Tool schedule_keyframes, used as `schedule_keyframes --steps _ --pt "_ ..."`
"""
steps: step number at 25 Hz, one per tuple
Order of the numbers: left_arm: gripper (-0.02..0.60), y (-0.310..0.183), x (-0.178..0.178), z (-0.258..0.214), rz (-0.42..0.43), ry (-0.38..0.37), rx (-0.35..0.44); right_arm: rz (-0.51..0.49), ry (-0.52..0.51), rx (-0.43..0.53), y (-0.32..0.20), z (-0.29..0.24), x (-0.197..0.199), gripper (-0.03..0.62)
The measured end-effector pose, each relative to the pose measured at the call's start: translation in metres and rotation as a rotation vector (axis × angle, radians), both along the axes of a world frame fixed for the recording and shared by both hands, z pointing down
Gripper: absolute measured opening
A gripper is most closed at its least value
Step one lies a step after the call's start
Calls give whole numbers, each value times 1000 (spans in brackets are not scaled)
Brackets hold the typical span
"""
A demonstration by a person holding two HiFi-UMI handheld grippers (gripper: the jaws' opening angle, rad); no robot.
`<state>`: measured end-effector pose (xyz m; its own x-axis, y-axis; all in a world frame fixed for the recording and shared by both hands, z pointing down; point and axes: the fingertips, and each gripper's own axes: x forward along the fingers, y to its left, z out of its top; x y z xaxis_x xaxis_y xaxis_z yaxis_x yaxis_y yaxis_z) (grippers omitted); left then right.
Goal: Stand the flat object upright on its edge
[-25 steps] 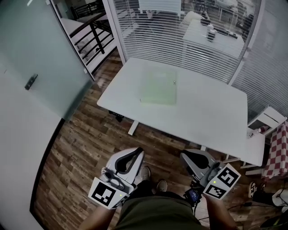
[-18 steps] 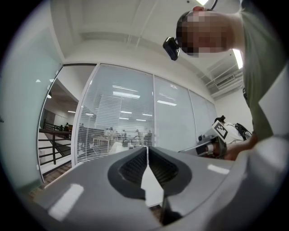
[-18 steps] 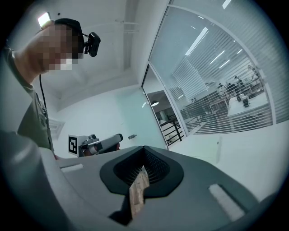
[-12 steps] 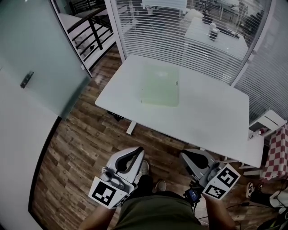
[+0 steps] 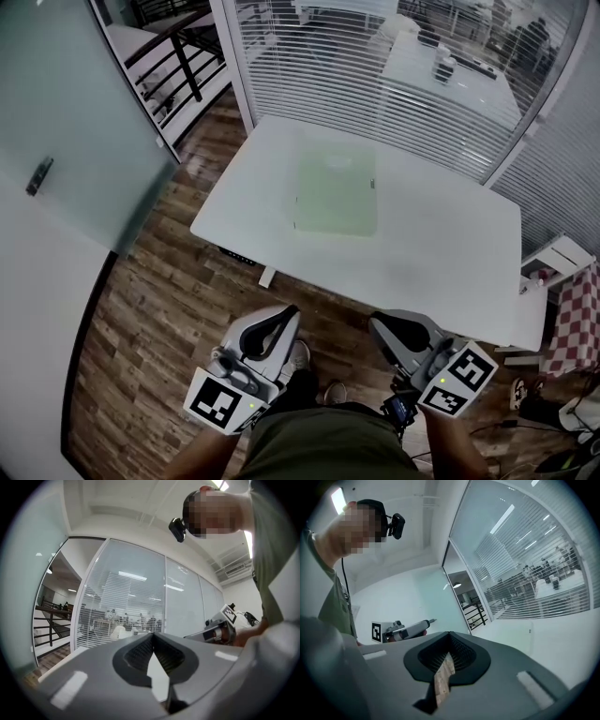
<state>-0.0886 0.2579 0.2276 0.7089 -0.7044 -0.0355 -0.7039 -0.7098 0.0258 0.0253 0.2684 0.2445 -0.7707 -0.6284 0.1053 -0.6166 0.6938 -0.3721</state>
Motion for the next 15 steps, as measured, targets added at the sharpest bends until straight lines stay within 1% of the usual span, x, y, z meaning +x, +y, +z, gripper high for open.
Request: schedule_keyframes --steps 15 --pt "0 -91 -30 10 89 24 -25 68 31 -16 -83 5 -39 11"
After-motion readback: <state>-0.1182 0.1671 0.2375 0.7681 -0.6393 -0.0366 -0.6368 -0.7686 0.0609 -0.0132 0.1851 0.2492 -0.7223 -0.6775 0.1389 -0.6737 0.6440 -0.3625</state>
